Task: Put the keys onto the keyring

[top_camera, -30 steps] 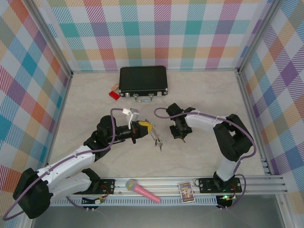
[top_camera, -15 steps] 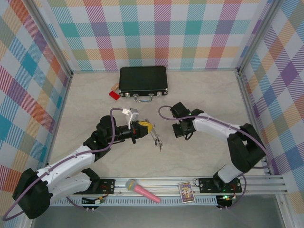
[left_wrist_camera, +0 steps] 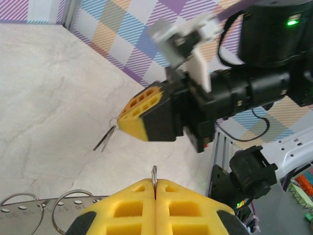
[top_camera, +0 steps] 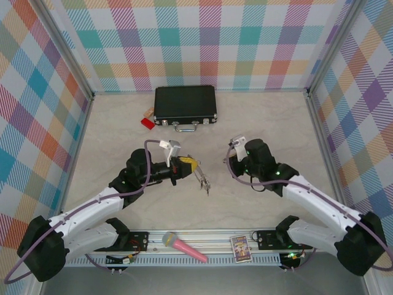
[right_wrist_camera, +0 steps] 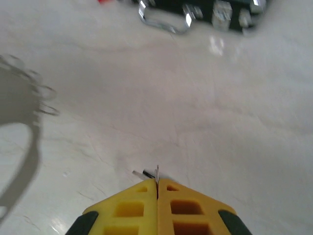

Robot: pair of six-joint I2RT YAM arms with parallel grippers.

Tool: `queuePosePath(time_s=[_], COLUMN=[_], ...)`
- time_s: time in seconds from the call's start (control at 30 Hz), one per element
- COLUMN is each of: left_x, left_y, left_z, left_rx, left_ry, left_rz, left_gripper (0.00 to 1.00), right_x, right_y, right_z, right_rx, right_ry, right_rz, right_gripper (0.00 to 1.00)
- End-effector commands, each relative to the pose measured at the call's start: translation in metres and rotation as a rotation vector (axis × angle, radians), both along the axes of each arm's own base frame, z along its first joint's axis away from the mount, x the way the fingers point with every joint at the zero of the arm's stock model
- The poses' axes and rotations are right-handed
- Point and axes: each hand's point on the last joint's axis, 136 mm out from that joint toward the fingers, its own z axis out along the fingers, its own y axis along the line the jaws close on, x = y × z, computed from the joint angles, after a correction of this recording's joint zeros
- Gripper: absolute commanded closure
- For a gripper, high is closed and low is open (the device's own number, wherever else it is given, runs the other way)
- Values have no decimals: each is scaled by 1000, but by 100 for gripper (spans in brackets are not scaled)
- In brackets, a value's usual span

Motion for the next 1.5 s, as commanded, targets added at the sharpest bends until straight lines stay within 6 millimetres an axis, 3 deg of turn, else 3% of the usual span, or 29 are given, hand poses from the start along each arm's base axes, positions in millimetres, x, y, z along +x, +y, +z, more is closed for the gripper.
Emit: queuePosePath(time_s=[0.0, 0.23, 0.37, 0.7, 1.07, 1.47], left_x=[6, 12, 9, 8, 8, -12], left_y=[-4, -4, -4, -3, -1, 3], left_z=[17, 9, 12, 11, 0, 18], left_rx=[-4, 22, 7, -12, 147, 370], left_ry=[-61, -65, -73, -121, -266, -384], left_rz=[2, 27, 19, 38, 156, 71], left_gripper=[100, 100, 100, 100, 100, 100], right_x=[-7, -38, -45, -55, -60, -64], right_y=[22, 27, 23, 23, 27, 31], right_z=[41, 85, 96, 102, 104, 115], right_rx=[116, 249, 278, 295, 281, 290], right_ry=[-196, -485, -533, -544, -543, -548], right_rz=[160, 322, 327, 361, 409, 444], right_gripper=[100, 100, 100, 100, 100, 100])
